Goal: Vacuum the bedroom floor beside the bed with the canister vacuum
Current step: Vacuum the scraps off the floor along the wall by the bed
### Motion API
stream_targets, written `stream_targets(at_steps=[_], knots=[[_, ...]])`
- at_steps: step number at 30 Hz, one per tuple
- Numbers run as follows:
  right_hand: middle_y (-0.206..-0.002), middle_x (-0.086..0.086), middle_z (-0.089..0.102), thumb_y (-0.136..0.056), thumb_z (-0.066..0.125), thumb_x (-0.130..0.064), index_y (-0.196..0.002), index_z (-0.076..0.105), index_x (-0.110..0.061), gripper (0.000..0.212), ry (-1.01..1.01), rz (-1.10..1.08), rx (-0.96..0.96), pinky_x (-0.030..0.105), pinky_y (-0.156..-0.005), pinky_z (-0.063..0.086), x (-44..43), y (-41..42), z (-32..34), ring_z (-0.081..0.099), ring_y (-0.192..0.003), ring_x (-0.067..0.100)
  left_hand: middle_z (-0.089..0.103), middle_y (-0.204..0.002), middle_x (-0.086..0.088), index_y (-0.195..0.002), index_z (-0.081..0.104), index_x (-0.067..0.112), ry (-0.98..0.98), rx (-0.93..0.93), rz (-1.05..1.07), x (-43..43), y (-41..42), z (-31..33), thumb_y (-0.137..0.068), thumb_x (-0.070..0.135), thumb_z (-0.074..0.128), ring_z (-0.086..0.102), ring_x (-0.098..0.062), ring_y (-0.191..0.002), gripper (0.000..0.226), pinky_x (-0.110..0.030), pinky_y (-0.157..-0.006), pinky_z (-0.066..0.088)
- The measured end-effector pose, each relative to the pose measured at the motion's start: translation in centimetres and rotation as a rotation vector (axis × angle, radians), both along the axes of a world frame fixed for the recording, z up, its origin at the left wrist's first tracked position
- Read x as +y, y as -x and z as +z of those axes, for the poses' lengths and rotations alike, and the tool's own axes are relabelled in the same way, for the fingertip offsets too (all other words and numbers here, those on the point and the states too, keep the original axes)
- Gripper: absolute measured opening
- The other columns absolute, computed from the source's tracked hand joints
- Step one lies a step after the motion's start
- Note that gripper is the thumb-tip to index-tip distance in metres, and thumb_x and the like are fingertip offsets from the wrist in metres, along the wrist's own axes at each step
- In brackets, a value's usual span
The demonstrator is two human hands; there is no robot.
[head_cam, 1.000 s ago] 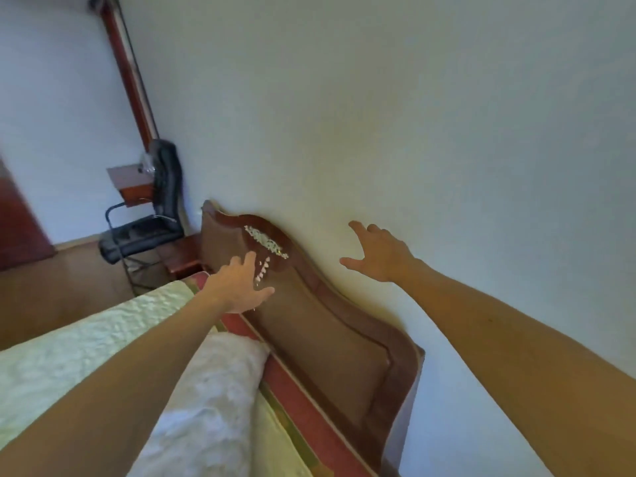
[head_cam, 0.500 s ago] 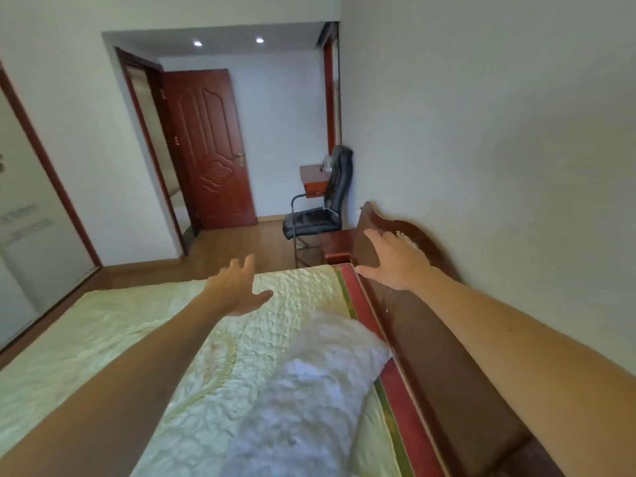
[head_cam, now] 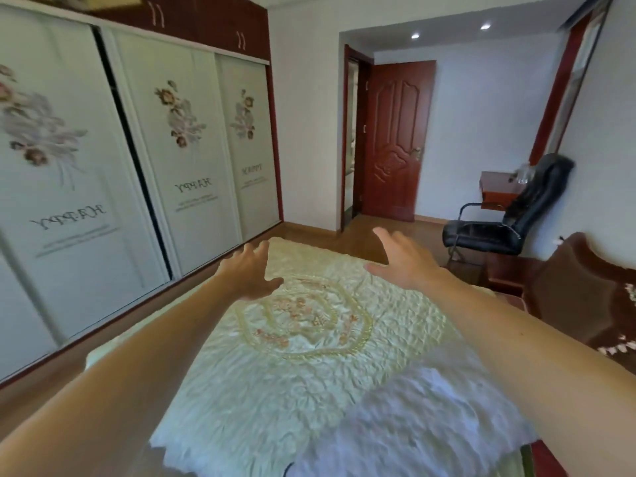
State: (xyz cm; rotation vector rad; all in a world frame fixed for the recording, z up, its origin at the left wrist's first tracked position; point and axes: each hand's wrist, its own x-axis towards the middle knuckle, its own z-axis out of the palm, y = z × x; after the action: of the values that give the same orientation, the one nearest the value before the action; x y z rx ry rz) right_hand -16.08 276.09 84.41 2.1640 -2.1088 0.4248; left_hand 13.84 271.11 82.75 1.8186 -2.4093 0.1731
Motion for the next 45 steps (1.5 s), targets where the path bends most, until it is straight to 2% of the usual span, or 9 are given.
stream_targets(at_steps=[7,13,20,25,29,32,36,39,45], knots=[[-0.141,0.009,0.044,-0.091,0.058,-0.057,-0.153,0.02,-0.025,0.08,-0.016,0.197,0.005,0.045,-0.09,0.049,-4.8,-12.8,-0.8,0.045,-0.127,0.03,0.041,-0.141,-0.017,-0.15,0.017,0.015,-0.015,0.0,0.166,0.8,-11.5,-1.0,-0.088,0.064,0.054,0.052,-0.036,-0.122,0.087,-0.048,-0.093,0.051],[-0.136,0.009,0.048,-0.089,0.06,-0.056,-0.15,0.022,-0.025,0.078,-0.041,0.305,0.011,0.043,-0.082,0.05,-7.1,-21.5,-2.5,0.049,-0.121,0.03,0.042,-0.139,-0.017,-0.149,0.018,0.016,-0.035,0.009,0.259,1.5,-19.6,-2.3,-0.088,0.064,0.054,0.053,-0.037,-0.119,0.086,-0.049,-0.091,0.052],[-0.13,0.009,0.049,-0.089,0.061,-0.056,-0.146,0.024,-0.025,0.075,-0.091,0.35,0.015,0.044,-0.078,0.052,-8.2,-29.4,-5.0,0.05,-0.113,0.029,0.041,-0.14,-0.018,-0.15,0.016,0.017,-0.079,-0.006,0.289,1.7,-26.9,-4.9,-0.088,0.064,0.053,0.054,-0.037,-0.117,0.085,-0.048,-0.088,0.053],[-0.133,0.01,0.048,-0.09,0.059,-0.057,-0.149,0.022,-0.024,0.077,-0.136,0.359,0.023,0.042,-0.077,0.05,-8.5,-34.1,-8.1,0.05,-0.115,0.03,0.041,-0.141,-0.018,-0.151,0.016,0.015,-0.124,-0.01,0.302,1.9,-30.7,-8.1,-0.088,0.064,0.053,0.054,-0.039,-0.119,0.088,-0.048,-0.088,0.051],[-0.139,0.01,0.046,-0.09,0.06,-0.056,-0.151,0.02,-0.024,0.08,-0.199,0.371,0.017,0.042,-0.08,0.049,-8.6,-37.2,-11.4,0.049,-0.119,0.032,0.041,-0.142,-0.017,-0.149,0.018,0.017,-0.189,0.004,0.318,2.3,-33.3,-12.0,-0.085,0.067,0.054,0.055,-0.039,-0.118,0.088,-0.053,-0.085,0.055],[-0.143,0.012,0.043,-0.09,0.059,-0.057,-0.153,0.017,-0.024,0.082,-0.249,0.389,0.022,0.043,-0.083,0.047,-8.6,-38.8,-14.3,0.047,-0.125,0.034,0.043,-0.14,-0.02,-0.149,0.019,0.014,-0.243,0.009,0.323,2.9,-34.2,-15.2,-0.087,0.063,0.055,0.052,-0.039,-0.12,0.087,-0.048,-0.084,0.052],[-0.141,0.013,0.044,-0.09,0.059,-0.057,-0.152,0.018,-0.023,0.082,-0.328,0.41,0.025,0.044,-0.085,0.046,-8.7,-40.1,-18.7,0.047,-0.124,0.036,0.048,-0.128,-0.017,-0.146,0.023,0.012,-0.3,0.007,0.339,3.7,-34.8,-19.4,-0.088,0.061,0.054,0.057,-0.037,-0.108,0.082,-0.046,-0.076,0.049],[-0.143,0.013,0.042,-0.09,0.06,-0.057,-0.152,0.018,-0.024,0.082,-0.387,0.422,0.02,0.045,-0.086,0.047,-8.8,-40.4,-22.2,0.047,-0.125,0.035,0.047,-0.129,-0.017,-0.144,0.024,0.013,-0.36,0.021,0.361,4.0,-35.0,-22.7,-0.088,0.061,0.056,0.057,-0.037,-0.109,0.08,-0.043,-0.074,0.045],[-0.144,0.014,0.041,-0.09,0.058,-0.059,-0.153,0.017,-0.023,0.084,-0.505,0.455,0.011,0.044,-0.085,0.045,-10.1,-40.3,-29.2,0.047,-0.124,0.036,0.044,-0.133,-0.015,-0.143,0.024,0.019,-0.501,0.068,0.418,4.5,-34.6,-29.2,-0.086,0.06,0.056,0.055,-0.038,-0.112,0.077,-0.047,-0.081,0.05]])
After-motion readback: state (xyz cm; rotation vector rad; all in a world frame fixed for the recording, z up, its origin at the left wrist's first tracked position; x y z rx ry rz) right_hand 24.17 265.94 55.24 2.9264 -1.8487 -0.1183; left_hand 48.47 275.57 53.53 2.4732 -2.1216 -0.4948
